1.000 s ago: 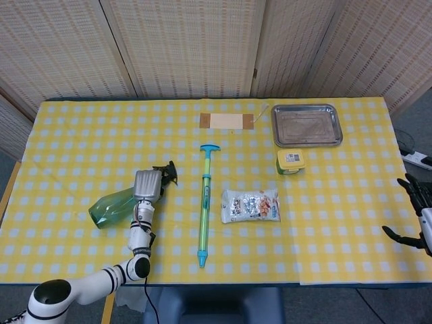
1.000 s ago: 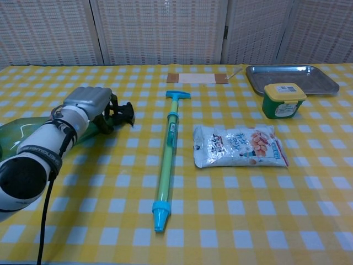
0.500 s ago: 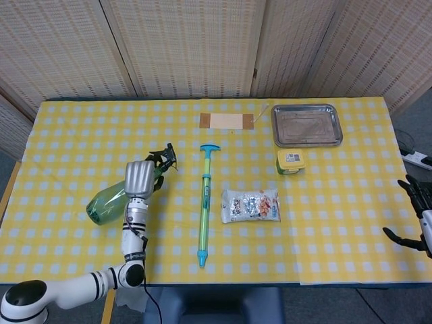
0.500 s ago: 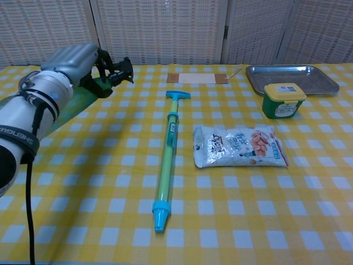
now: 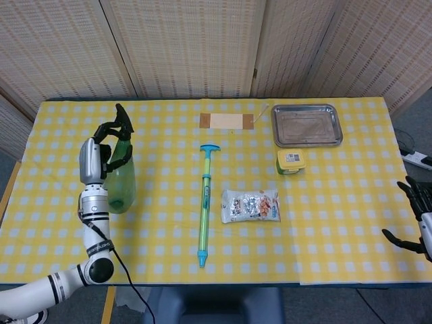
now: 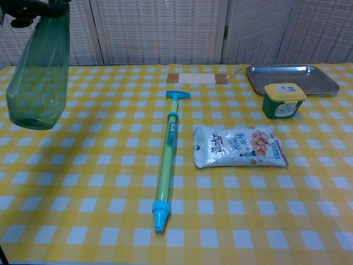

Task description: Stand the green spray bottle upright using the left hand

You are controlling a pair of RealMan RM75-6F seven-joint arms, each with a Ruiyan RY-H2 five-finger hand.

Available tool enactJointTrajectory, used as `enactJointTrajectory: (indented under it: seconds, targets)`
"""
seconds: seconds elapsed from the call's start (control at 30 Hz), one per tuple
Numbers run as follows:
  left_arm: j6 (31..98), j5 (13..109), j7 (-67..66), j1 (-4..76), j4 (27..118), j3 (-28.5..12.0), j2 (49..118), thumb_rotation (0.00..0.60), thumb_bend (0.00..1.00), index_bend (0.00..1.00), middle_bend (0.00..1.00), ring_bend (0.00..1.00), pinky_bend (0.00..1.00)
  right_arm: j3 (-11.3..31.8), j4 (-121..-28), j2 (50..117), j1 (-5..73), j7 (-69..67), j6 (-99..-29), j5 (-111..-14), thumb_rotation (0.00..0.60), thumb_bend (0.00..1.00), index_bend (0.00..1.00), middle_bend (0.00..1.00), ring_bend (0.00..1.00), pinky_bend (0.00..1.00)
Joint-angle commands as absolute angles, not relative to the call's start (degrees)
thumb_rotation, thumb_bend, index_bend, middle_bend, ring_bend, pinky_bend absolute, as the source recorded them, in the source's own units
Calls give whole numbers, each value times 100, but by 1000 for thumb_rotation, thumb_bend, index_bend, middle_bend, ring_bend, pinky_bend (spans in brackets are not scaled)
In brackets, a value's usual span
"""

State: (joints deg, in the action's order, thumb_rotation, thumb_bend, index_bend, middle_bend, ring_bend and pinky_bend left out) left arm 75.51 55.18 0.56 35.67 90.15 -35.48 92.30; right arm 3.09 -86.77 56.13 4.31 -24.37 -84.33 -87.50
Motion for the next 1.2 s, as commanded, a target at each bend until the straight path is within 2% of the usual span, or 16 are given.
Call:
enactJointTrajectory:
  seconds: [0.03, 0.23, 0.43, 0.67, 0.9, 1.2]
  targets:
    - [6860, 5753, 2500, 2900, 9102, -3860, 8757, 600, 464, 340, 533, 1000, 1000, 306, -8700, 5630, 432, -2377, -8434, -8757, 600, 241, 0, 0, 8, 0]
    - [7336, 6546, 3872, 2586, 8598, -3605, 8932, 600, 458, 348, 525, 1000, 1000, 295, -8760, 5651, 412, -2249, -8471, -8781, 600, 241, 0, 0, 8, 0]
    - [8014, 7170, 4021, 2538, 7990, -3216, 9269, 600, 457, 371, 525, 1000, 1000, 279, -8804, 5664, 398, -2161, -8509, -8828, 600, 240, 0, 0, 9, 0]
    - [9068, 7789, 4003, 2716, 6333, -2939, 10032, 600, 458, 377, 525, 1000, 1000, 247, -8835, 5679, 381, -2078, -8564, -8914, 600, 240, 0, 0, 10, 0]
    - [9373, 7968, 4307, 2806, 5112, -2647, 10518, 600, 458, 380, 525, 1000, 1000, 239, -8859, 5703, 407, -1988, -8513, -8916, 600, 240, 0, 0, 9, 0]
    - [9508, 8056, 4371, 2869, 4553, -2400, 10765, 600, 458, 384, 525, 1000, 1000, 218, -8879, 5709, 405, -1967, -8547, -8978, 600, 240, 0, 0, 10, 0]
